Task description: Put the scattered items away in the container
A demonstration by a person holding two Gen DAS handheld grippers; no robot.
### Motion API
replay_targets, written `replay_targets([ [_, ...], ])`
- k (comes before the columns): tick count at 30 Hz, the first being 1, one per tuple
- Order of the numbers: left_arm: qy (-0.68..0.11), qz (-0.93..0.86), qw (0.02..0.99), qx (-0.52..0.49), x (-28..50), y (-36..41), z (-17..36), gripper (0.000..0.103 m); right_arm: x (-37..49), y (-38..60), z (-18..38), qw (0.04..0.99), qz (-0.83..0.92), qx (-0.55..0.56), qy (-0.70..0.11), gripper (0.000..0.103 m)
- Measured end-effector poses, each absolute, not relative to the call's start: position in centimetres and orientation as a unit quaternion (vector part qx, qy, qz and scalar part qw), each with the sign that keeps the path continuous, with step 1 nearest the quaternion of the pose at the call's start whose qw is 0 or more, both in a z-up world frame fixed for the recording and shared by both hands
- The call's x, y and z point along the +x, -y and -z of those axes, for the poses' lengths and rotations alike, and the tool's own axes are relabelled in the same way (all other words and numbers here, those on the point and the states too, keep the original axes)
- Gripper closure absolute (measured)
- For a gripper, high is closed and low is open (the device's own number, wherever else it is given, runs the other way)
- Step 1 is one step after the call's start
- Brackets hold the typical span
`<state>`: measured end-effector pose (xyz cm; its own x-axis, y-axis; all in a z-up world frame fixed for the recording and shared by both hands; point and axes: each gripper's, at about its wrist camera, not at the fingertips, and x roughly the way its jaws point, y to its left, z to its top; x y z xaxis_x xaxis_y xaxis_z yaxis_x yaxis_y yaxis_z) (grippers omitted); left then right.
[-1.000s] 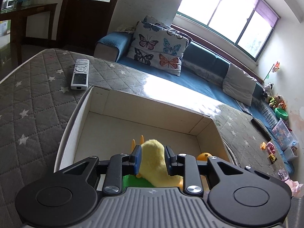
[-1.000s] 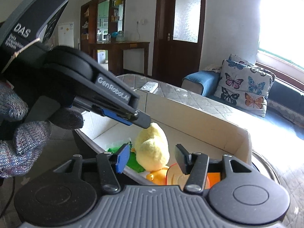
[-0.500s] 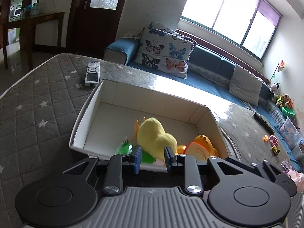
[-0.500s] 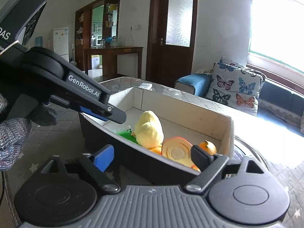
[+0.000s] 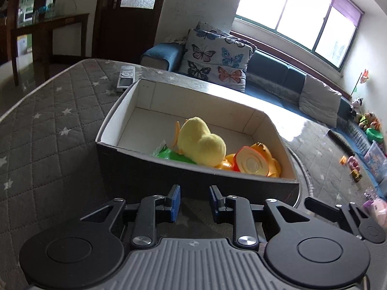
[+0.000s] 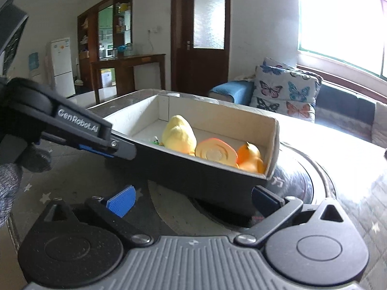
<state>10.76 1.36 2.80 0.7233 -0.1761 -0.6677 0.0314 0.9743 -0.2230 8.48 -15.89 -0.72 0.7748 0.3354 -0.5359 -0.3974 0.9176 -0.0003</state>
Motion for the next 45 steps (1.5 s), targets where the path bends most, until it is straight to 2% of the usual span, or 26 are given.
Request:
replay_targets([
  [19, -0.393, 0.032, 0.913, -0.105, 7.8, -1.5, -0.3, 0.074, 8.0, 16.0, 3.1, 0.930, -0.163, -0.020, -0.328, 0.000],
  [45, -0.392, 0.020, 0.917, -0.072, 5.2, 0.1, 0.3, 0.075, 6.1, 15.8, 2.9, 0.931, -0.146, -0.022, -0.333, 0.000],
])
